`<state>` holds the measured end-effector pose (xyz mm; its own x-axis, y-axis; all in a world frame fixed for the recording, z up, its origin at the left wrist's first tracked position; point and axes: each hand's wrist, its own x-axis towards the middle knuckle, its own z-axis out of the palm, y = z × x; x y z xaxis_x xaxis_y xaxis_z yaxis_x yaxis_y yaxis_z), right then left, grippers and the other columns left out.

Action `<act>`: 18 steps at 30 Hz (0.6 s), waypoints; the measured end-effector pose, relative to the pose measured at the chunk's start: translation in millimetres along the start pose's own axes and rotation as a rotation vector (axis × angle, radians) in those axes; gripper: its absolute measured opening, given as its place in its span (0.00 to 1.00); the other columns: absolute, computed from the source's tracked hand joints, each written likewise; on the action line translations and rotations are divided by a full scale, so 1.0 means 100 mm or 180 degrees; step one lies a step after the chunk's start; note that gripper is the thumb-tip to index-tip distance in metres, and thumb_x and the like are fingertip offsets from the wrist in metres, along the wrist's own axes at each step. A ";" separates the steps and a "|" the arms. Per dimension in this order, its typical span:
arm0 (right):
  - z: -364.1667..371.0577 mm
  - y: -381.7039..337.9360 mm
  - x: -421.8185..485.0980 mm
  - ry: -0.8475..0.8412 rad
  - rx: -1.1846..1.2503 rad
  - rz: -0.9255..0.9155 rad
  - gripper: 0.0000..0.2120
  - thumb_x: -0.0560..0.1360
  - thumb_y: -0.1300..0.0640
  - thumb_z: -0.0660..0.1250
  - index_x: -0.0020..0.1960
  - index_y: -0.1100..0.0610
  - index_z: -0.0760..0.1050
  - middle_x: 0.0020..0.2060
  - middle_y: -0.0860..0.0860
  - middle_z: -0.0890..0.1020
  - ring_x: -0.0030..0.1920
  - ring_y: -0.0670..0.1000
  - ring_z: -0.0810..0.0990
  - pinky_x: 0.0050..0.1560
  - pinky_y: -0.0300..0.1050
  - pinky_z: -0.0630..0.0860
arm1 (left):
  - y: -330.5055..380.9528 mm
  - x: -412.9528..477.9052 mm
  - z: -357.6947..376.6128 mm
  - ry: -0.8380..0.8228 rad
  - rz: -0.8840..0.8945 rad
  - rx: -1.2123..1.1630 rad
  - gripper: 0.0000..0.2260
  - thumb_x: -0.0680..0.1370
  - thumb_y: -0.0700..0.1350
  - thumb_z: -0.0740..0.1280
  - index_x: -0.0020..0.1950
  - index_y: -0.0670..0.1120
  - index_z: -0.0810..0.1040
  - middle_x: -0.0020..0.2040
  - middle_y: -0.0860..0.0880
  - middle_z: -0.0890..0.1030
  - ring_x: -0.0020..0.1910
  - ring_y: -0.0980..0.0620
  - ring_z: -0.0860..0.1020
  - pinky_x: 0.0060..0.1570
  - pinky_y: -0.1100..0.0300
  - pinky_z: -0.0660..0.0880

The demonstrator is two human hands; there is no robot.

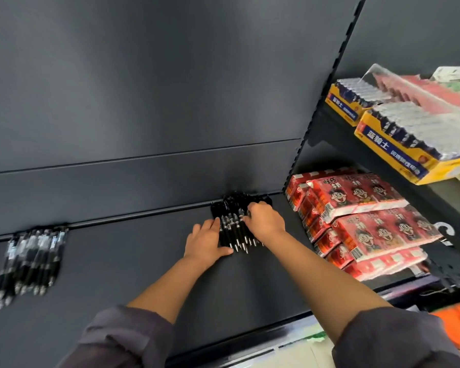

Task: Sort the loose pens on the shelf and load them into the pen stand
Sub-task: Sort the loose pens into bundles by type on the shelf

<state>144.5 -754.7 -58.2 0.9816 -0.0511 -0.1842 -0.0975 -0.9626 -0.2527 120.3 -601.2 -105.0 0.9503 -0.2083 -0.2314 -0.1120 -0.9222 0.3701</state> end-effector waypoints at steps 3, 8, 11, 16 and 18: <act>0.01 0.04 0.00 -0.0010 -0.0122 -0.0151 0.14 0.80 0.53 0.59 0.61 0.58 0.72 0.58 0.56 0.74 0.55 0.60 0.77 0.42 0.48 0.70 | 0.03 0.01 -0.02 0.0005 -0.0056 -0.0025 0.38 0.74 0.58 0.67 0.77 0.47 0.53 0.72 0.49 0.62 0.67 0.44 0.63 0.65 0.52 0.64; -0.04 -0.02 -0.06 0.0143 -0.0121 -0.0442 0.16 0.79 0.53 0.59 0.65 0.56 0.71 0.60 0.55 0.74 0.57 0.60 0.76 0.46 0.50 0.73 | -0.04 -0.08 -0.20 0.0352 -0.0061 0.0035 0.28 0.77 0.57 0.63 0.74 0.51 0.61 0.68 0.49 0.68 0.65 0.45 0.65 0.61 0.53 0.65; -0.11 -0.17 -0.12 0.0277 -0.0281 -0.0629 0.16 0.79 0.53 0.59 0.65 0.56 0.71 0.60 0.55 0.74 0.59 0.59 0.75 0.51 0.52 0.72 | -0.12 -0.16 -0.36 0.0594 -0.0085 0.0047 0.24 0.78 0.56 0.62 0.72 0.51 0.64 0.67 0.50 0.69 0.65 0.46 0.66 0.61 0.53 0.66; -0.17 -0.57 -0.28 0.0519 -0.0564 -0.0848 0.16 0.79 0.51 0.59 0.63 0.54 0.72 0.59 0.54 0.75 0.61 0.58 0.73 0.56 0.53 0.69 | -0.37 -0.39 -0.65 0.1009 -0.0026 0.0103 0.19 0.78 0.55 0.62 0.67 0.51 0.68 0.63 0.49 0.73 0.62 0.47 0.69 0.58 0.53 0.68; -0.15 -0.78 -0.37 0.0621 -0.0612 -0.0930 0.15 0.78 0.50 0.59 0.62 0.54 0.73 0.58 0.53 0.76 0.60 0.58 0.73 0.56 0.53 0.69 | -0.54 -0.54 -0.77 0.1185 -0.0031 0.0118 0.17 0.78 0.54 0.61 0.65 0.50 0.70 0.61 0.49 0.74 0.61 0.47 0.70 0.57 0.53 0.68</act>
<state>118.0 -681.2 -17.4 0.9780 0.2004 0.0576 0.2047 -0.9754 -0.0818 97.3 -515.2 -43.3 0.9911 -0.0730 0.1109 -0.1065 -0.9361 0.3351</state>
